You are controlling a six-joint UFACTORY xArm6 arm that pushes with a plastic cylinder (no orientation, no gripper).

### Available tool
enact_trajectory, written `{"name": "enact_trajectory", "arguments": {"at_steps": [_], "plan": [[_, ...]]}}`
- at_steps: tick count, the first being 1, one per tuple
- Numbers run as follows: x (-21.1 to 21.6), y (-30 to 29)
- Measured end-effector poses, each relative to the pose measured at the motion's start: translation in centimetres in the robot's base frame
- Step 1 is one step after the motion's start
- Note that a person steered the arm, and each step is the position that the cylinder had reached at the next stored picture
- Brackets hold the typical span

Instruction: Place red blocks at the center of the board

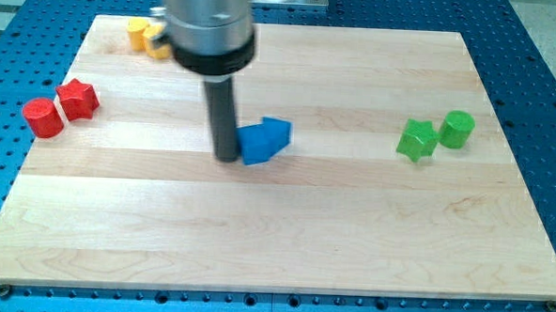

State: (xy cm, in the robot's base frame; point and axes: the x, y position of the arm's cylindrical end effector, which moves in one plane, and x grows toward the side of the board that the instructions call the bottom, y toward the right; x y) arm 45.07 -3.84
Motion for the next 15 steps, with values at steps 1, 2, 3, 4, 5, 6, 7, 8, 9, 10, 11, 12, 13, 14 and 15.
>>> {"name": "enact_trajectory", "arguments": {"at_steps": [1, 2, 3, 4, 5, 6, 7, 8, 9, 10, 11, 12, 13, 14, 15], "plan": [[-1.1, 5.8], [-4.6, 9.7], [-5.0, 14.3], [-5.0, 17.2], [-2.9, 10.4], [0.8, -0.2], [3.7, -10.1], [3.2, -15.4], [3.1, -19.9], [2.2, -23.3], [0.9, -26.0], [0.3, -26.6], [-0.2, -26.7], [-3.7, -24.6], [-4.2, -19.2]]}}
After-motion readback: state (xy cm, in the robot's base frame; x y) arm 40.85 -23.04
